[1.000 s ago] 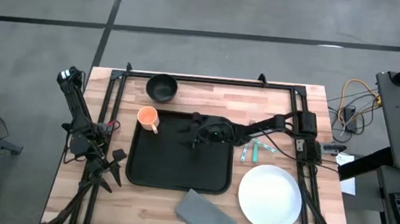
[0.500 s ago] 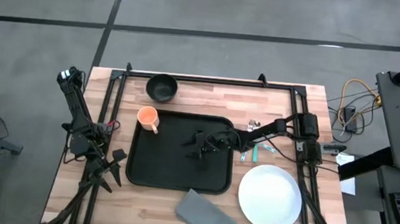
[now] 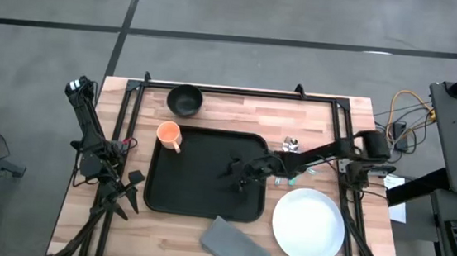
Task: Set up tray
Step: Put the white plate on the bottom right of the orange mug
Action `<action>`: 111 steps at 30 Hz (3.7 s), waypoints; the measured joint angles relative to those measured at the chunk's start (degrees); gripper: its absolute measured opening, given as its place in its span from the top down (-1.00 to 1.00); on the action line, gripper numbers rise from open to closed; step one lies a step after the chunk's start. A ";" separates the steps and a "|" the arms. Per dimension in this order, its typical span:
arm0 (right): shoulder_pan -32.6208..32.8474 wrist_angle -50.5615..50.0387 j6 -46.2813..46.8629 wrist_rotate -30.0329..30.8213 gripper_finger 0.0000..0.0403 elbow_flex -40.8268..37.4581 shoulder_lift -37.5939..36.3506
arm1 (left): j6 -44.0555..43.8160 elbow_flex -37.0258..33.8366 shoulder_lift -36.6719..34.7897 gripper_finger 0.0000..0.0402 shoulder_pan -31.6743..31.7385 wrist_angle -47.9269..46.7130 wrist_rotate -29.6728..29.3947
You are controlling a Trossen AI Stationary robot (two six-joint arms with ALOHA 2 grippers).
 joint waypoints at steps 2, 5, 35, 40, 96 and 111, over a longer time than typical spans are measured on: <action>0.82 -4.46 -0.30 -0.01 0.00 -0.16 -1.87 | 0.00 -0.02 0.02 0.23 0.00 0.00 0.00; 2.19 -8.74 -1.50 0.01 0.00 -0.65 -4.41 | 0.00 0.00 0.00 0.23 0.00 0.00 0.02; 13.66 -31.85 -0.68 0.19 0.00 -4.76 -13.78 | 0.00 0.00 0.00 0.23 0.00 0.00 0.00; 14.31 -34.32 -0.07 0.22 0.00 -4.74 -13.78 | 0.00 -0.01 0.02 0.23 0.01 0.01 0.01; 23.81 -40.69 6.28 19.95 0.00 -25.51 -35.31 | 0.00 -0.01 0.02 0.23 0.02 0.00 0.02; 20.57 -40.48 7.59 21.49 0.00 -25.92 -35.27 | 0.00 0.01 0.02 0.23 0.00 0.00 0.01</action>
